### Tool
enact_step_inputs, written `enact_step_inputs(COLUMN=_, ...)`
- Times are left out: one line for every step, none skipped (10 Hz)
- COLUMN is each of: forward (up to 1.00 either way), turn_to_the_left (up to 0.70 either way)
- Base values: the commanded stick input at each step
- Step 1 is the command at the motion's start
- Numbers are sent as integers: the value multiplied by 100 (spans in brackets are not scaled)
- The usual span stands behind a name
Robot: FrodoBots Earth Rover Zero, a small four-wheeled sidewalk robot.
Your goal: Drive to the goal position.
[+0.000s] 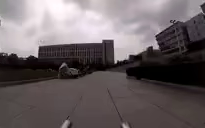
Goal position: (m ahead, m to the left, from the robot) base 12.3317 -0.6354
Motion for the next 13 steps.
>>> enact_step_inputs(forward=100, turn_to_the_left=-11)
enact_step_inputs(forward=100, turn_to_the_left=-4)
enact_step_inputs(forward=100, turn_to_the_left=0)
enact_step_inputs(forward=100, turn_to_the_left=-10)
enact_step_inputs(forward=100, turn_to_the_left=-20)
enact_step_inputs(forward=100, turn_to_the_left=-16)
enact_step_inputs(forward=100, turn_to_the_left=-2)
enact_step_inputs(forward=100, turn_to_the_left=-2)
enact_step_inputs(forward=100, turn_to_the_left=-25)
enact_step_inputs(forward=100, turn_to_the_left=-20)
enact_step_inputs(forward=100, turn_to_the_left=0)
enact_step_inputs(forward=100, turn_to_the_left=0)
enact_step_inputs(forward=100, turn_to_the_left=0)
